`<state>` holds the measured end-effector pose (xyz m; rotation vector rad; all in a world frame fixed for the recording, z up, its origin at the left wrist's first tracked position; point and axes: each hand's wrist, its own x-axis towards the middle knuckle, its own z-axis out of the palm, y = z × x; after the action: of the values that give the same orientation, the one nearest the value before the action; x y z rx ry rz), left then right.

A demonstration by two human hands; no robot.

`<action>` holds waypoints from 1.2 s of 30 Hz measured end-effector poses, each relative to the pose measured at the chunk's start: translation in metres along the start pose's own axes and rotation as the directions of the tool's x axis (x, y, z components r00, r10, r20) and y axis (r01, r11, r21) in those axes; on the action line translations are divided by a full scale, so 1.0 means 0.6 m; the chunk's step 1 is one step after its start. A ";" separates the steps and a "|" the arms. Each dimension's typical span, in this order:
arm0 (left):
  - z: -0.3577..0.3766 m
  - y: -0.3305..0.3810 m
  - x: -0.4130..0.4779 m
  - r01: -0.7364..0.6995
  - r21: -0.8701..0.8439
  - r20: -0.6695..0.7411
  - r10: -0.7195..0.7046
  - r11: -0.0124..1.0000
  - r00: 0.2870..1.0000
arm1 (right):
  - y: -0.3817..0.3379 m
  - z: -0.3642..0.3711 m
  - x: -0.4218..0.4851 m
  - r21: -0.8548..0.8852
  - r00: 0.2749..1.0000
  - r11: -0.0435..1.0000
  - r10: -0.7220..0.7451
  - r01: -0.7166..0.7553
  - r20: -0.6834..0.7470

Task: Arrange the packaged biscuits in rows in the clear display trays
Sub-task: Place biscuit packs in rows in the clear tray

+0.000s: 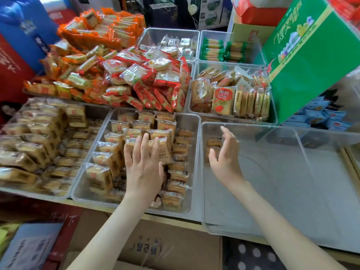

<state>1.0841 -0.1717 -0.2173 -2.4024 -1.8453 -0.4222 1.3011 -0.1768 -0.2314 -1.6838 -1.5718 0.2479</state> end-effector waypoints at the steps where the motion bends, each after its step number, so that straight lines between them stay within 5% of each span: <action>1: -0.002 -0.015 0.000 0.046 0.032 0.005 -0.047 0.998 0.999 | -0.025 0.007 0.003 0.027 0.998 0.997 -0.066 0.066 0.016; 5: -0.006 -0.052 -0.007 0.104 0.048 0.021 -0.105 0.993 0.994 | -0.114 0.043 0.015 0.063 0.934 0.981 -0.195 0.184 0.300; 9: -0.003 -0.074 -0.023 0.077 0.066 0.083 -0.082 0.995 0.993 | -0.146 0.088 0.026 -0.092 0.835 0.986 -0.066 0.139 0.546; 14: -0.003 -0.082 -0.030 0.094 0.069 0.226 -0.107 0.993 0.968 | -0.155 0.116 0.017 -0.229 0.852 0.971 0.064 0.067 0.519; 19: -0.002 -0.074 -0.030 0.044 0.072 0.199 -0.057 0.996 0.978 | -0.158 0.111 0.003 -0.094 0.823 0.985 0.175 -0.148 0.540; 23: -0.037 -0.083 -0.038 0.201 -0.201 0.240 -0.151 0.959 0.959 | -0.173 0.089 -0.002 -0.005 0.877 0.971 0.220 -0.240 0.427; 26: -0.095 -0.092 -0.045 0.384 -0.603 0.337 -0.213 0.699 0.917 | -0.191 0.053 -0.010 0.092 0.897 0.937 0.289 -0.336 0.334; 30: -0.153 -0.100 -0.048 0.597 -0.760 0.589 -0.113 0.258 0.800 | -0.224 -0.024 -0.028 0.293 0.866 0.825 0.401 -0.483 0.300; 32: -0.176 -0.101 -0.053 0.661 -0.750 0.662 0.015 0.012 0.750 | -0.249 -0.064 -0.042 0.519 0.828 0.645 0.448 -0.561 0.337; 36: -0.221 -0.092 -0.080 0.663 -0.705 0.611 0.258 -0.254 0.749 | -0.299 -0.123 -0.078 0.762 0.747 0.214 0.475 -0.611 0.466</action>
<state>0.9978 -0.2326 -0.1084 -3.0290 -3.0293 -2.4919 1.2035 -0.2664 -0.0825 -1.2128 -0.5254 1.3621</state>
